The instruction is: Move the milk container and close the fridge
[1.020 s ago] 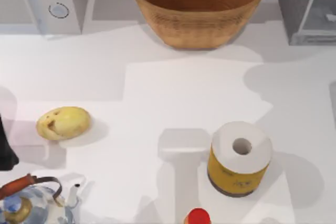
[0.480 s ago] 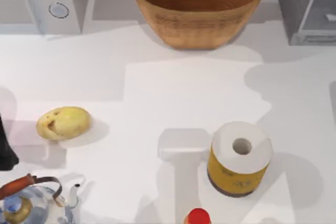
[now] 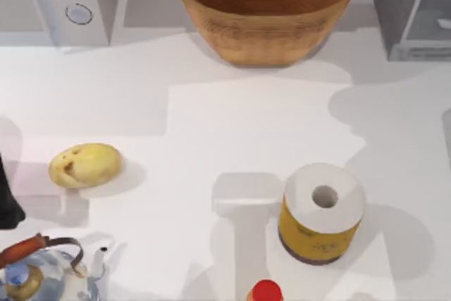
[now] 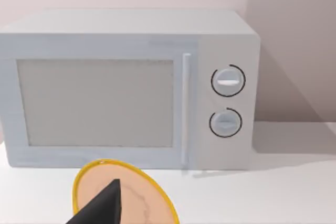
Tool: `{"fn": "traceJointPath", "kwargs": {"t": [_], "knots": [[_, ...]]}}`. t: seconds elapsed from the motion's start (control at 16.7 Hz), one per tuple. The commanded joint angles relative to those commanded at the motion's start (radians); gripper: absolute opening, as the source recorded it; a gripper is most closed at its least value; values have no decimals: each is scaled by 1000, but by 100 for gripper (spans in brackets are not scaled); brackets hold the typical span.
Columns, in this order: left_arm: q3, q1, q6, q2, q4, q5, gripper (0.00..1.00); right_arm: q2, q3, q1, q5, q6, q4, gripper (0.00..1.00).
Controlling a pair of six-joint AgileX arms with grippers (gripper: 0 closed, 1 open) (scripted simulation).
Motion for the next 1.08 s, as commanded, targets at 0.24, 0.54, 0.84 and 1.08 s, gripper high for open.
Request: {"fn": "traceJointPath", "kwargs": {"t": [0.24,0.54,0.84,1.08], "knots": [[0,0,0,0,0,0,100,0,0,0,0,0,0,98],[0,0,0,0,0,0,100,0,0,0,0,0,0,100],[0,0,0,0,0,0,100,-1,0,2,0,0,0,100],[0,0,0,0,0,0,100,-103,-56,11,8,-4,-21,100]]}}
